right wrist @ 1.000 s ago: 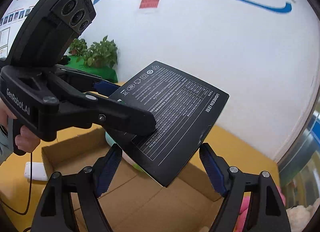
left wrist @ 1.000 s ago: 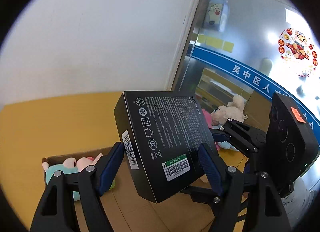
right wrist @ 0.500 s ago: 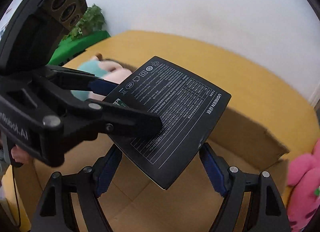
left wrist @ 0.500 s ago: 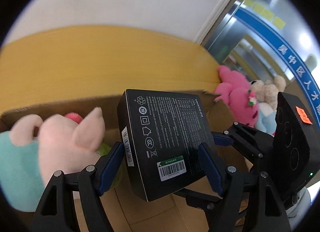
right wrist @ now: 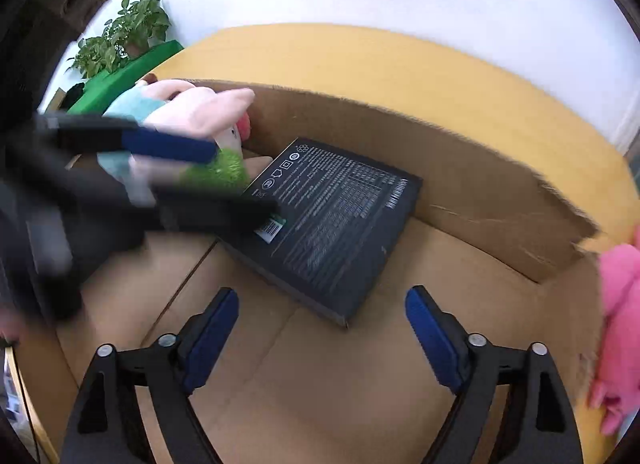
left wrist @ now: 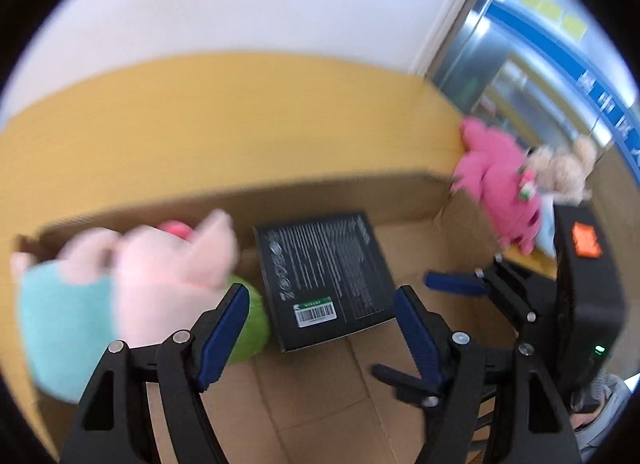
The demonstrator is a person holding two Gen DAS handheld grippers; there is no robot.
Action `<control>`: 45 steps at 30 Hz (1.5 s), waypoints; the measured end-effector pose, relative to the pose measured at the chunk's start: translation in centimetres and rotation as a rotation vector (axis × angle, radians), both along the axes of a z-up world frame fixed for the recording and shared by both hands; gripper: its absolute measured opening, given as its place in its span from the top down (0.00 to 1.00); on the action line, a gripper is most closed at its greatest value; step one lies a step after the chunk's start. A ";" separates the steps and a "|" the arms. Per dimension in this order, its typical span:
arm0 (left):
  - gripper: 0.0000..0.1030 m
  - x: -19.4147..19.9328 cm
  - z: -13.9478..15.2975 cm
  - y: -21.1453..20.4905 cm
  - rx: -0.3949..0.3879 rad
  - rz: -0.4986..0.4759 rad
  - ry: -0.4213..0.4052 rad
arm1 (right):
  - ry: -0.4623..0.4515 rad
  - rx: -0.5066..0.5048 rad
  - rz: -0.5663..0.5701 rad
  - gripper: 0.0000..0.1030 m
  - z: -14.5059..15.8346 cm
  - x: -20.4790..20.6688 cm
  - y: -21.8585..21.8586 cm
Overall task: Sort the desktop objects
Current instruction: 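Lower the black box into the cardboard box beside the plush and open both tools, then move both tools down to the black sunglasses in front of the box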
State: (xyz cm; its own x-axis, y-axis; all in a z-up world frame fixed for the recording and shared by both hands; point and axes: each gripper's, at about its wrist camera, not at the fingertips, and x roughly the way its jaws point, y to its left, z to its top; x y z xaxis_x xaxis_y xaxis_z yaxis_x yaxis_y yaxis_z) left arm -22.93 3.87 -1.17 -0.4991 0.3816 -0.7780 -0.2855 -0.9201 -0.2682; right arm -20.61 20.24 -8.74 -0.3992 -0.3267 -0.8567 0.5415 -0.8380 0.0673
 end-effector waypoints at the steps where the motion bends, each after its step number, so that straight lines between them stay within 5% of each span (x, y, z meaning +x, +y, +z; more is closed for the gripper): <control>1: 0.28 1.2 1.4 -0.7 0.014 0.012 0.039 | 0.015 -0.008 -0.010 0.13 1.0 0.8 0.4; 8: 0.22 11.4 10.1 -5.0 0.012 0.110 0.320 | 0.224 -0.212 -0.071 0.00 10.8 9.4 2.1; 13: 0.23 16.5 11.3 -6.6 0.013 0.161 0.402 | 0.351 -0.250 -0.085 0.00 14.9 15.0 2.5; 14: 0.36 17.8 10.9 -6.8 -0.003 0.158 0.417 | 0.380 -0.229 -0.088 0.00 15.0 16.3 2.4; 15: 0.71 18.4 10.6 -6.6 -0.018 0.145 0.414 | 0.399 -0.212 -0.084 0.01 14.9 17.1 2.4; 16: 0.90 18.9 10.0 -6.1 -0.040 0.127 0.393 | 0.424 -0.186 -0.078 0.03 14.6 18.5 2.3; 17: 0.97 19.5 9.2 -6.0 -0.065 0.124 0.371 | 0.433 -0.174 -0.080 0.16 14.1 19.3 2.4; 18: 0.97 20.1 8.8 -5.6 -0.076 0.127 0.368 | 0.432 -0.164 -0.082 0.42 13.7 20.2 2.5; 20: 0.97 21.8 7.9 -5.4 -0.091 0.112 0.378 | 0.415 -0.147 -0.082 0.66 12.9 21.7 2.5; 22: 0.87 23.7 7.6 -5.7 -0.102 0.108 0.395 | 0.417 -0.132 -0.079 0.65 12.3 23.2 2.7; 23: 0.60 24.3 7.4 -5.8 -0.114 0.118 0.396 | 0.414 -0.132 -0.077 0.58 12.2 24.2 3.0; 24: 0.27 24.8 7.3 -5.9 -0.128 0.132 0.397 | 0.409 -0.137 -0.072 0.37 12.1 24.8 3.1; 25: 0.18 25.4 7.2 -6.0 -0.136 0.153 0.409 | 0.403 -0.145 -0.071 0.20 12.0 25.4 3.4; 26: 0.17 26.3 7.2 -6.7 -0.131 0.180 0.431 | 0.408 -0.156 -0.082 0.01 11.9 26.2 3.8; 34: 0.17 29.6 4.3 -8.6 -0.067 0.210 0.333 | 0.314 -0.232 -0.126 0.00 8.5 28.3 5.8; 45: 0.17 31.9 -2.5 -5.5 -0.011 0.175 0.186 | 0.240 0.019 -0.116 0.00 0.6 29.4 6.8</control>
